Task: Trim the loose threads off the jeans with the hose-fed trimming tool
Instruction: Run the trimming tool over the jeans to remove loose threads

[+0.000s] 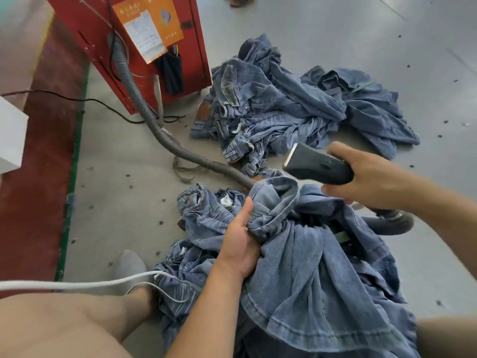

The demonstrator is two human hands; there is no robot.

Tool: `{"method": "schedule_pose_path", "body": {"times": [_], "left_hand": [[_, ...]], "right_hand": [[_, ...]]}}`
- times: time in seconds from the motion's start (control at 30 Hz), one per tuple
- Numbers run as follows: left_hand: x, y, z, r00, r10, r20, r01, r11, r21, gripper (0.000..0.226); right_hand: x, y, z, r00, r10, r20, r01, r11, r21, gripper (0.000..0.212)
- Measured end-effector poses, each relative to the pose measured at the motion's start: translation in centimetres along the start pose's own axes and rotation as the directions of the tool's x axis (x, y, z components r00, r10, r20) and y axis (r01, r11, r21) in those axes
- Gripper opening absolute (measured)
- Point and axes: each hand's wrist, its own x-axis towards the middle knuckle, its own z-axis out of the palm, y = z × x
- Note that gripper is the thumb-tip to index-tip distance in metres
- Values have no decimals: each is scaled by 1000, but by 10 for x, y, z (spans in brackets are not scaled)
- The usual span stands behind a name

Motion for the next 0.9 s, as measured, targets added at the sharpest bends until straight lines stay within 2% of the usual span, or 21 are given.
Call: {"method": "schedule_pose_path", "body": {"times": [0.1,0.17,0.27,0.33,0.4,0.47,0.57,0.6,0.7,0.77,0.8,0.87,0.9], "left_hand": [[1,-3,0,1000,1,11,-1,999,48,66],[-2,-3,0,1000,-3,6,3,999,49,65],[-2,4,-4,999,9,-47,-9,1000,17,66],[3,12,-10,984,41,-172,-47,998,-31,63],[13,17,-22,907,66,-416,-91,995,-40,51],[15,18,-31,835,31,-550,-98,991,-93,43],[9,16,-34,854,-45,-519,-22,992,-122,42],[6,16,-35,873,-68,-483,22,995,-100,49],[0,27,-42,929,-182,-321,199,980,18,87],[-6,43,-42,927,-303,-219,352,906,236,99],[-8,52,-38,902,-383,-200,430,837,338,103],[-7,61,-25,823,-488,-291,562,624,543,114],[-3,60,-15,806,-447,-388,582,476,660,118]], "right_hand": [[-5,-9,7,979,-15,201,45,989,-142,36],[-4,-19,24,967,-36,252,80,982,-170,33],[3,-30,35,976,-121,179,135,989,-68,31],[6,-29,28,988,-145,58,146,989,-9,33],[9,-21,17,989,-115,-87,115,993,-5,34],[11,-9,6,993,-24,-115,23,1000,-9,34],[13,12,8,992,117,-42,-119,993,-26,31],[13,17,13,989,149,-17,-150,988,-33,31],[13,28,30,977,201,74,-202,979,4,32],[11,30,35,970,209,122,-214,977,26,30],[10,29,36,968,200,153,-209,977,47,29],[6,27,37,963,164,214,-186,979,88,25],[5,26,36,962,139,233,-165,982,93,24]]}}
